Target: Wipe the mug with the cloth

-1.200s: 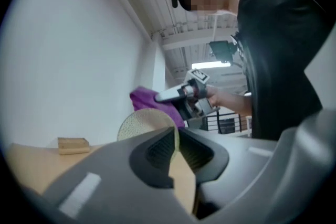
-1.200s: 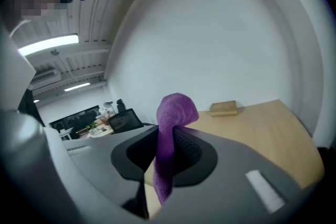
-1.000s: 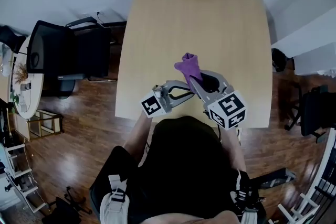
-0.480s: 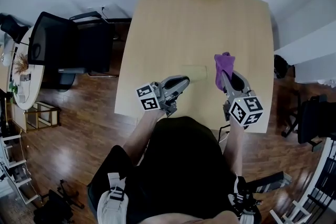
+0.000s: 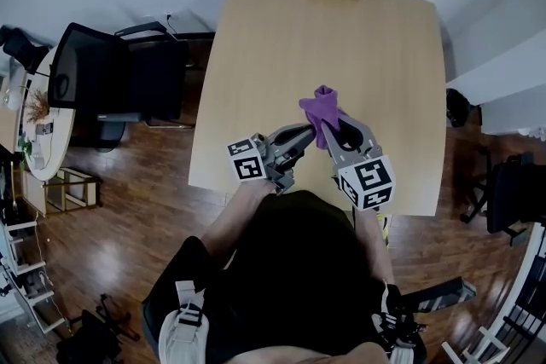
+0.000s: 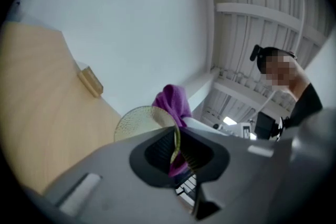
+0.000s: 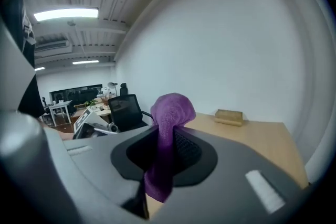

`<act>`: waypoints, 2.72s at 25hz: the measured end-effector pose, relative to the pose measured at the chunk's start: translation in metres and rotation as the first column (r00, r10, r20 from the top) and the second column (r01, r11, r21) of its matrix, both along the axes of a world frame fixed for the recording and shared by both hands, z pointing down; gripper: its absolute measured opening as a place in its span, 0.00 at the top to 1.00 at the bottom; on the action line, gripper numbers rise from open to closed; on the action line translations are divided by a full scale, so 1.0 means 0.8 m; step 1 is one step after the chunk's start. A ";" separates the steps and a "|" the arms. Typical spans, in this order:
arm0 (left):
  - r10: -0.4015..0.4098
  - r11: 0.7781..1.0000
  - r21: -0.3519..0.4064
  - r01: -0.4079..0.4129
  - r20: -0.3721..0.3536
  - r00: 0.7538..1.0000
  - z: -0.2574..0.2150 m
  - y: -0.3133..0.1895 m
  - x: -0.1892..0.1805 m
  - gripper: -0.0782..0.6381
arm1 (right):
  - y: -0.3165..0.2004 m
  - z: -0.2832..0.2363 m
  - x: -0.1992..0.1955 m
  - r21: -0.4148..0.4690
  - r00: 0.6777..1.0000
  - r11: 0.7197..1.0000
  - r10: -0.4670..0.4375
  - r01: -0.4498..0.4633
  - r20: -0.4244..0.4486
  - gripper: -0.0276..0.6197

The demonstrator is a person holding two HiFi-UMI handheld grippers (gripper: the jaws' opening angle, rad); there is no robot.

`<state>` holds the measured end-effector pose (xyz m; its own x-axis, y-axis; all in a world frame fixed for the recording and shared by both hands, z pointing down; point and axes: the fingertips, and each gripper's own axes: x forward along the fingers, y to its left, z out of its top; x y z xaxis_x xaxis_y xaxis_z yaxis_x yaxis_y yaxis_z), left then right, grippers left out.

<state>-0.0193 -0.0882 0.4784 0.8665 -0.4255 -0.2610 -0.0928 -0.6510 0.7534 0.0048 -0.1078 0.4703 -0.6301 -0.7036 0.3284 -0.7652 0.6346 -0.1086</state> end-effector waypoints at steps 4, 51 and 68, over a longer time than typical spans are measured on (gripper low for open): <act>-0.015 0.995 -0.094 0.010 -0.051 0.999 0.016 -0.001 -0.009 0.82 | -0.020 0.042 0.071 -0.076 0.989 0.986 0.150 -0.150 -0.011 0.86; -0.252 0.864 -0.502 -0.036 -0.494 0.832 -0.018 -0.062 -0.041 0.83 | -0.022 -0.034 0.091 0.268 0.975 0.938 0.222 -0.219 0.018 0.86; -0.094 0.882 -0.451 -0.133 -0.447 0.890 -0.025 -0.039 -0.010 0.83 | -0.050 -0.013 0.152 0.081 0.917 0.951 0.262 -0.298 0.302 0.86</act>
